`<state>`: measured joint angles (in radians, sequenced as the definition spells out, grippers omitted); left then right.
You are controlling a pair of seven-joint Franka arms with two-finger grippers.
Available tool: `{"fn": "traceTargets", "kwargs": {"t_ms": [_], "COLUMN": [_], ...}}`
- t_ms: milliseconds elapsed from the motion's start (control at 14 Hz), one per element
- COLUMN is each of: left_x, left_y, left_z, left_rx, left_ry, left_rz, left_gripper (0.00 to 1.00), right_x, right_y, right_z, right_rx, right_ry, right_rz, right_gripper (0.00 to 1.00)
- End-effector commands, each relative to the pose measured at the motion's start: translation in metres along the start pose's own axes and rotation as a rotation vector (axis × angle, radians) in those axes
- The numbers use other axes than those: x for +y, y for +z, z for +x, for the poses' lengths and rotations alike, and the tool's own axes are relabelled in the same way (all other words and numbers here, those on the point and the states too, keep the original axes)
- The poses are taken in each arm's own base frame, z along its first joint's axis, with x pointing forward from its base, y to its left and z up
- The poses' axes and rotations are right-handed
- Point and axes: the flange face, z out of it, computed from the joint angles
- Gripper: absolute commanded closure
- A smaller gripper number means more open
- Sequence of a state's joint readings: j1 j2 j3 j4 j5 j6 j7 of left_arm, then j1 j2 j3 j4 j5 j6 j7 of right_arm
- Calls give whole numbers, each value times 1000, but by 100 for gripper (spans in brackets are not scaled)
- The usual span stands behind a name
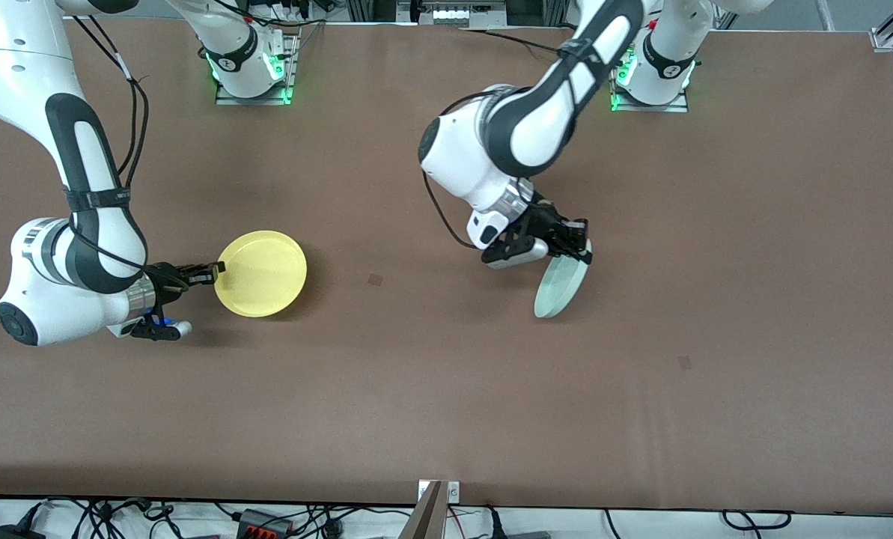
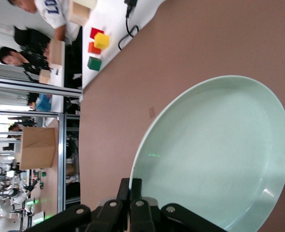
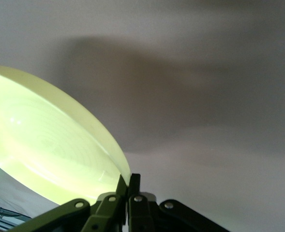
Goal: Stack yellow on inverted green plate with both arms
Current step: 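Lift and flip the green plate with the left gripper while the right gripper tilts yellow, then lower the inverted green plate onto the table with the left gripper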
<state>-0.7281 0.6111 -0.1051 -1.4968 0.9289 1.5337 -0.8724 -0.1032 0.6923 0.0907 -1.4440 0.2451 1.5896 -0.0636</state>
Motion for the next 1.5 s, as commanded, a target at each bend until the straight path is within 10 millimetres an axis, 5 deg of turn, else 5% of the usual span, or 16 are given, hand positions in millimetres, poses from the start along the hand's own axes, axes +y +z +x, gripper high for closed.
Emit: {"fn": "traceTargets", "kwargs": {"t_ms": [0, 429, 643, 786, 929, 1143, 1429], "left_x": [40, 106, 126, 134, 142, 133, 113], "left_y": [-15, -23, -24, -27, -32, -34, -30], "left_z": [-14, -44, -55, -54, -48, -14, 7], "left_rx": [107, 258, 274, 296, 323, 283, 107], "left_ry": [-67, -109, -115, -102, -98, -268, -455], "left_rz": [122, 203, 189, 131, 40, -232, -430], "left_gripper": [98, 98, 87, 60, 0, 0, 0], "right_x": [-2, -4, -5, -7, -9, -10, -6], "right_y": [-8, -6, -5, -4, -3, -7, -6], "right_z": [1, 2, 2, 3, 3, 3, 3], "right_rx": [8, 10, 9, 5, 4, 14, 10], "right_ry": [-3, -6, -5, -8, -10, -17, -24], "right_rz": [18, -32, -26, -26, -25, -26, -33], "right_gripper": [100, 100, 100, 100, 100, 100, 100]}}
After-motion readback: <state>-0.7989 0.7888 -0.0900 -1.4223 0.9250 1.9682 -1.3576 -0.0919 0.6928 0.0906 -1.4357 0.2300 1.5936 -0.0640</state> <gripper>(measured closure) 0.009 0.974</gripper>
